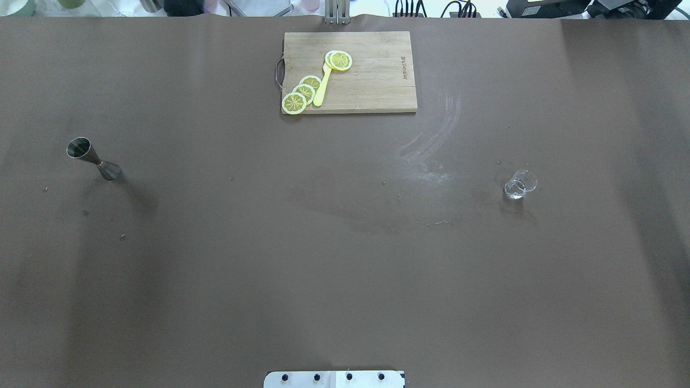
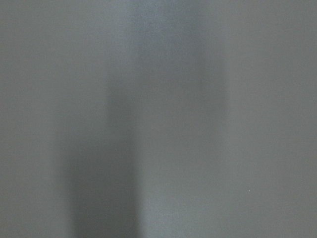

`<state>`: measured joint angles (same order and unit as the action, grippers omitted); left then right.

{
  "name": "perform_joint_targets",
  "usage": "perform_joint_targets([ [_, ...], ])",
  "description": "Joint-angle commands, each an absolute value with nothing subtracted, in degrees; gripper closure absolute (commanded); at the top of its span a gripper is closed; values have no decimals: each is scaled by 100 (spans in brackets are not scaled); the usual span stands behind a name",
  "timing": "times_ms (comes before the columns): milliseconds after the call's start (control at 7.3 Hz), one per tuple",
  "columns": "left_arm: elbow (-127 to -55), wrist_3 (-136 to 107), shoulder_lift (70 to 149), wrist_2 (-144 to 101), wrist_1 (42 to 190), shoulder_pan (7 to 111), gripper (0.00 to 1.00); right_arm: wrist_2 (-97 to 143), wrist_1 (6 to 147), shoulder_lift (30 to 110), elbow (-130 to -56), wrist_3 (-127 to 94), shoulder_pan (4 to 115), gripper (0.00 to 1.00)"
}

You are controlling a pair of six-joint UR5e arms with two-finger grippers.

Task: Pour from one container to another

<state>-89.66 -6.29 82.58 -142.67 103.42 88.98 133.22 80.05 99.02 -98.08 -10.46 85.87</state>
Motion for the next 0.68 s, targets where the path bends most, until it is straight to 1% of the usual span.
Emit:
perform_joint_targets([
  [0, -9368, -607, 8148, -14282, 9898, 8842, 1, 13350, 7972, 9940, -9800, -1046, 8587, 0],
  [274, -9395, 67, 8182, -13994, 9557, 8606, 1, 13351, 7972, 9932, -9800, -1046, 8587, 0],
  [411, -9535, 105, 8235, -13957, 9066, 8631, 1, 13351, 7972, 9940, -9800, -1046, 8587, 0],
  [548, -9667, 306, 8244, -13783, 8896, 8631, 1, 13351, 7963, 9940, -9800, -1046, 8587, 0],
])
